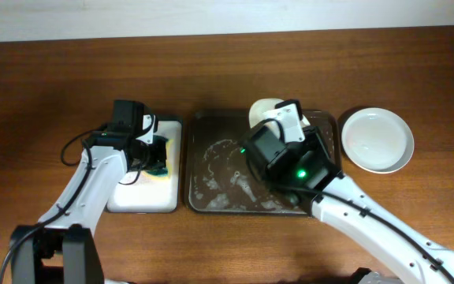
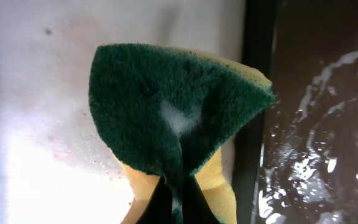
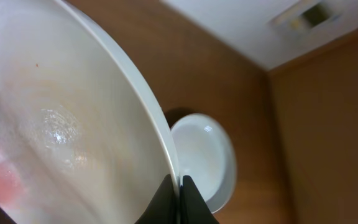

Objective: Clean dirty plates on tray and stack at the side

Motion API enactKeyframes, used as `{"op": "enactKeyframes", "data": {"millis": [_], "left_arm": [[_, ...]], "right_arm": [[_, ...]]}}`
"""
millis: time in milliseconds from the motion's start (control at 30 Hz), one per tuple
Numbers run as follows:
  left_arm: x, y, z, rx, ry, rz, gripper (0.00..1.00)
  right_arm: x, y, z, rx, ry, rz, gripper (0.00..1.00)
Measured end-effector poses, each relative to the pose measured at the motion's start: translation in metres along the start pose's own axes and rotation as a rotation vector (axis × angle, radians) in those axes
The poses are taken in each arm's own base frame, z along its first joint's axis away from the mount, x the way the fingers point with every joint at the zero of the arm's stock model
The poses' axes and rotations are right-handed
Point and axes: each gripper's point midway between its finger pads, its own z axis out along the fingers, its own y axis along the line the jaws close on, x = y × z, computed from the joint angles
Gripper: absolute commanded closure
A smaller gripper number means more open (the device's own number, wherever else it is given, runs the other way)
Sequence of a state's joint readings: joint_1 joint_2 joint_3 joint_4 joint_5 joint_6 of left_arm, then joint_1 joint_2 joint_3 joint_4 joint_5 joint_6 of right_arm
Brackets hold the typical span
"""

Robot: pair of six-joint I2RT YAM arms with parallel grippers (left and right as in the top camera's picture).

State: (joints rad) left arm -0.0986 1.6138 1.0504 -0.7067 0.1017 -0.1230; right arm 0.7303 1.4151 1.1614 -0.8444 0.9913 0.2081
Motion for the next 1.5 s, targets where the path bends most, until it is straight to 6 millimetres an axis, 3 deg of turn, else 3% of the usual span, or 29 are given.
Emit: {"op": "enactKeyframes", "data": {"millis": [100,300,433,500,567,667,733,833,867,933,967,1033,1100,1167,1333,1433,1500], "left_arm": [[0.006,0.002,0.008,-0.003,0.031,-0.003,1.00],[0.006,0.002,0.009,-0.003,0.028,-0.003,1.00],[0.005,0.001,0.009,-0.003,0.024,-0.002,1.00],[0.001,0.001,0.009,-0.001,0.010,0.010,1.00],[-0.004,0.001,0.010,0.001,-0.013,0.028,0.99],[-0.007,0.003,0.019,-0.011,-0.012,0.035,0.82],[-0.007,0.005,0.024,-0.016,-0.010,0.043,0.41],[-0.011,0.005,0.024,-0.020,-0.026,0.052,0.23],[-0.011,0.005,0.024,-0.020,-0.026,0.053,0.19],[-0.011,0.005,0.024,-0.021,-0.024,0.054,0.06],[-0.010,0.005,0.024,-0.021,-0.020,0.047,0.00],[-0.012,0.004,0.017,-0.019,-0.038,0.029,0.01],[-0.019,0.001,-0.006,-0.012,-0.095,0.005,0.01],[-0.015,0.000,-0.027,-0.009,-0.113,-0.010,0.01],[0.017,0.018,-0.049,-0.035,-0.028,-0.145,0.01],[0.040,0.022,-0.063,-0.050,0.032,-0.190,0.01],[0.043,0.020,-0.077,-0.044,0.003,-0.187,0.01]], "right_arm": [[-0.008,-0.009,-0.009,0.083,-0.051,-0.013,0.96],[-0.014,-0.016,-0.005,0.109,-0.062,0.041,0.96],[0.013,-0.032,0.040,0.028,0.104,0.206,0.96],[0.041,-0.054,0.074,-0.016,0.242,0.354,0.96],[0.063,-0.069,0.094,-0.061,0.334,0.465,0.96],[0.109,-0.109,0.122,-0.090,0.474,0.698,0.96],[0.135,-0.128,0.134,-0.102,0.536,0.814,0.96],[0.169,-0.143,0.151,-0.107,0.618,0.940,0.94],[0.173,-0.144,0.155,-0.115,0.624,0.960,0.85],[0.176,-0.145,0.164,-0.138,0.620,1.003,0.41],[0.173,-0.144,0.166,-0.163,0.605,1.025,0.34],[0.158,-0.136,0.169,-0.257,0.559,1.038,0.24],[0.141,-0.119,0.164,-0.389,0.529,1.017,0.18],[0.131,-0.089,0.147,-0.526,0.560,0.952,0.11],[0.121,-0.019,0.093,-0.756,0.674,0.688,0.01],[0.130,-0.001,0.068,-0.774,0.750,0.564,0.01],[0.128,-0.003,0.053,-0.765,0.739,0.520,0.01]]}}
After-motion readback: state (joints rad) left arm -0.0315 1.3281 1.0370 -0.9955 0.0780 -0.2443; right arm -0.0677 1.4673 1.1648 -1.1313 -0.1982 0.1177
